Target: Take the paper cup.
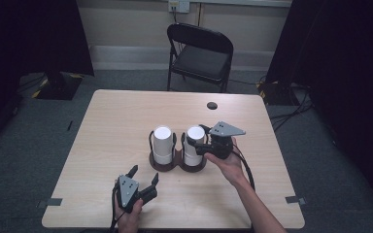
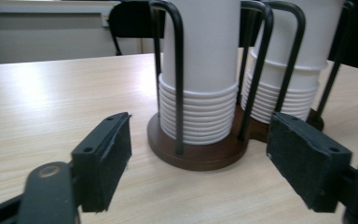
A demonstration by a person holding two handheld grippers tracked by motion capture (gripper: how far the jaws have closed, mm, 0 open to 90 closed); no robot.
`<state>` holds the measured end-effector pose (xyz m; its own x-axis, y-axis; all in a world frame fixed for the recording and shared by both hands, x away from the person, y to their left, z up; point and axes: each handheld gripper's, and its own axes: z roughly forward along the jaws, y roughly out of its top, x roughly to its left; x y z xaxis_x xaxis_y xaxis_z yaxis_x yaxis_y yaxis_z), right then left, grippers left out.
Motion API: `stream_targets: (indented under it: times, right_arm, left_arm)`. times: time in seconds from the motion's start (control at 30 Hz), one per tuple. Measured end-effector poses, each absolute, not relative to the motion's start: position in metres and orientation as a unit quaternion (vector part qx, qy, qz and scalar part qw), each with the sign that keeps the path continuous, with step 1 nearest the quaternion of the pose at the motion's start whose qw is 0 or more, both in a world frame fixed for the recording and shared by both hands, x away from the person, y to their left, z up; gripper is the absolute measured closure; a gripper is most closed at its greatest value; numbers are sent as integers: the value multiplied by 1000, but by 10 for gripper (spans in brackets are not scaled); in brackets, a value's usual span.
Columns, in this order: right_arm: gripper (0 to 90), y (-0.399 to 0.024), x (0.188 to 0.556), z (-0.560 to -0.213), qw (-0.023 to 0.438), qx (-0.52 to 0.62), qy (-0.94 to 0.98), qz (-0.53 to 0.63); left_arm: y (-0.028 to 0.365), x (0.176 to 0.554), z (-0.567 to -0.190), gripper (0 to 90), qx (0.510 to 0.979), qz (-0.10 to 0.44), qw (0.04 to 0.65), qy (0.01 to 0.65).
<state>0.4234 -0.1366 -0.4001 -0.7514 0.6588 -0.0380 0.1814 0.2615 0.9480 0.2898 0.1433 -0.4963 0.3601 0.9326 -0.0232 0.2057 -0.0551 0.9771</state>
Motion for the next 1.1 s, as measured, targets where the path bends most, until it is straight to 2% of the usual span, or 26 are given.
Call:
stream_targets:
  times: [0.3,1.1]
  right_arm:
    - [333,-140,420,-389,225,272,752,556]
    - [335,-142,417,-376,234,259,740,576]
  left_arm:
    - [145,289,-497,199,629,350,529,450]
    - [142,289,-496,204,647,346,522,435]
